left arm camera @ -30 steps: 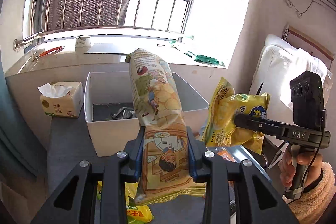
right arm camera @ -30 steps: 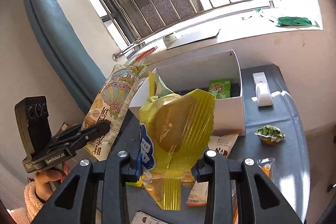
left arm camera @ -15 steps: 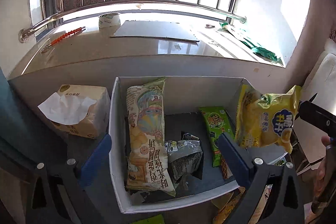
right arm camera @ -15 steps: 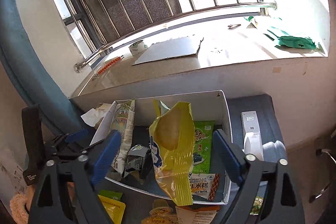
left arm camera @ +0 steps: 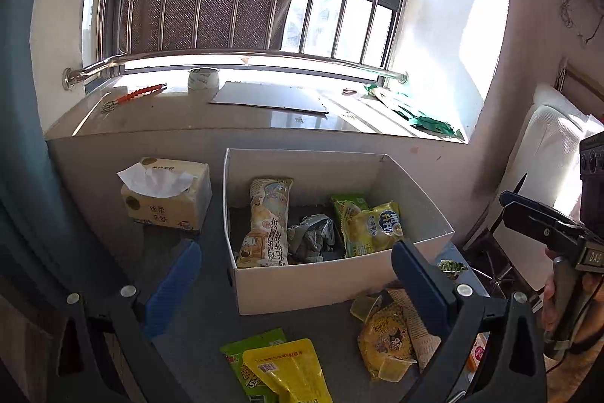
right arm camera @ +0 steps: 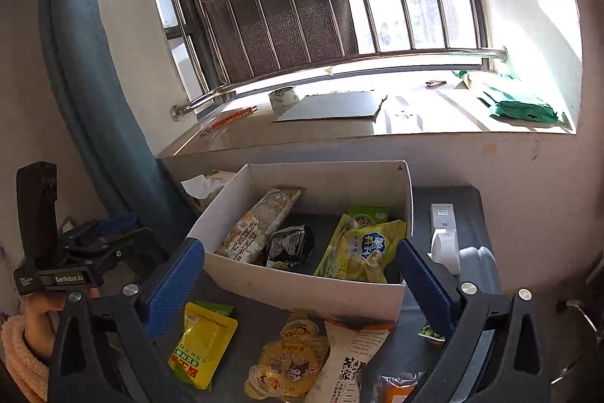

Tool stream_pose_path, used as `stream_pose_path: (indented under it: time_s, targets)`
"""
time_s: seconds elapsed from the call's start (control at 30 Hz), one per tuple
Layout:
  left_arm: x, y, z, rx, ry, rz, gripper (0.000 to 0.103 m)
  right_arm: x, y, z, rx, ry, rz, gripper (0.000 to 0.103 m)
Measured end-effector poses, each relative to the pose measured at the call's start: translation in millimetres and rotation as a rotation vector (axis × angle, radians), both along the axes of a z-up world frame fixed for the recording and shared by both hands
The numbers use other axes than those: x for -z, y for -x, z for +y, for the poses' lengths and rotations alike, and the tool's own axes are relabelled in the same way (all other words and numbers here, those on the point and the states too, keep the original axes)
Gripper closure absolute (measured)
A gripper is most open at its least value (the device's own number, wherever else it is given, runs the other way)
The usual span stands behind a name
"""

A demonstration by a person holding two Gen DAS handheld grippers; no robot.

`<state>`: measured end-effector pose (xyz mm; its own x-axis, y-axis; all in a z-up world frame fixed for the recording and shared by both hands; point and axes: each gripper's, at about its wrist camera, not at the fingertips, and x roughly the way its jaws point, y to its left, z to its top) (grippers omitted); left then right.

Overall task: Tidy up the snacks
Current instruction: 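Lower both bags into the white box and open both tools, then grasp the jelly cup with the right tool while the left grasps the yellow spicy-strip bag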

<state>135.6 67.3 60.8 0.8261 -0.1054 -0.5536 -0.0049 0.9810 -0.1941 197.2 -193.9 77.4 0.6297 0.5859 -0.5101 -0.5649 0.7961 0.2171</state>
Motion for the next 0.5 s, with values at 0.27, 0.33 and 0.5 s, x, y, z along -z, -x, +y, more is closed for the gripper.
stream_pose_path:
  time_s: [0.27,0.33,0.5]
  targets:
    - [47,93,-22,-0.017,0.060,0.022,0.000,41,82,-21,-0.027,-0.017,0.022,0.000]
    - [62,110,-26,-0.029,0.069,0.059,0.000,59,97,-27,-0.028,-0.010,0.057,0.000]
    - [87,145,-31,-0.059,0.163,0.081,0.000,95,129,-34,-0.027,0.041,0.102,0.000]
